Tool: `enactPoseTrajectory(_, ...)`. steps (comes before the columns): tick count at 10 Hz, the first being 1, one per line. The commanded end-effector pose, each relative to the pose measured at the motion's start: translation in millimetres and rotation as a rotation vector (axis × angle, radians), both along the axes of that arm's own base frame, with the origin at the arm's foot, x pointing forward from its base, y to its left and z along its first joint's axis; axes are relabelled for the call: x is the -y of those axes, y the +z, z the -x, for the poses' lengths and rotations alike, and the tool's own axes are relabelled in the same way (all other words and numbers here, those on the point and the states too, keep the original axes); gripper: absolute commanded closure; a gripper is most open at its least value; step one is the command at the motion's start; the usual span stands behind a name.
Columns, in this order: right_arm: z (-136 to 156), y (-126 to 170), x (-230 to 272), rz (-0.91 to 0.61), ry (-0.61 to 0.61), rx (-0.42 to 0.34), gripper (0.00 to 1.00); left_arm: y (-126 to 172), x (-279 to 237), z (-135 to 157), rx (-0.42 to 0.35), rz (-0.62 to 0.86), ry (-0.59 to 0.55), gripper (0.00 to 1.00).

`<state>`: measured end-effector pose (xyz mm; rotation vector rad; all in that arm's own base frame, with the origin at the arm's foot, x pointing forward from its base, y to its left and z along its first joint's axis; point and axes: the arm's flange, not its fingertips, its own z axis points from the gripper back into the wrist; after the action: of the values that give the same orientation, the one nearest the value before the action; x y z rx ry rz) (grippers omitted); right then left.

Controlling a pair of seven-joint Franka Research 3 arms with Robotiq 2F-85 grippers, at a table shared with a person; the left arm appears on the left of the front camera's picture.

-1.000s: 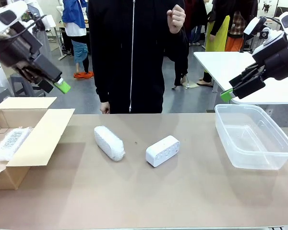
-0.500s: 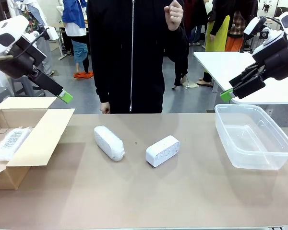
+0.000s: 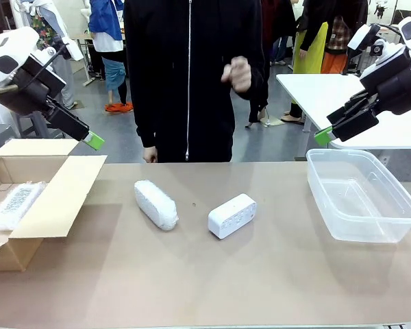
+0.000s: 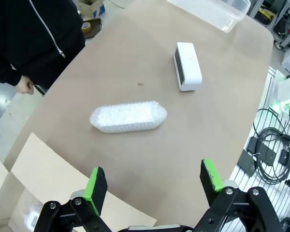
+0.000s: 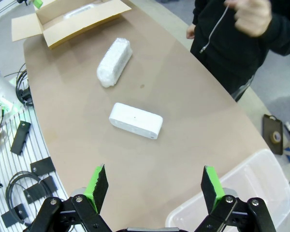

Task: Separate and place wrapped and unwrapped clocks.
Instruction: Pick up the Digital clock indicated by the person.

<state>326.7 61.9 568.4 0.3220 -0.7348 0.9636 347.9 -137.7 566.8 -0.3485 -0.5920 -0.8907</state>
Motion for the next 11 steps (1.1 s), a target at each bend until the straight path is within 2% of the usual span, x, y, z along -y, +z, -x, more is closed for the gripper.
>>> enactPoseTrajectory(1, -0.3, -1.5, 0.1, -0.009, 0.003, -0.003, 0.0, 3.2, 2.3, -0.4, 0.016, 0.007, 0.024, 0.0)
enactPoseTrajectory(11, -0.3, -1.5, 0.1, -0.009, 0.003, -0.003, 0.0, 3.2, 2.3, -0.4, 0.016, 0.007, 0.024, 0.0)
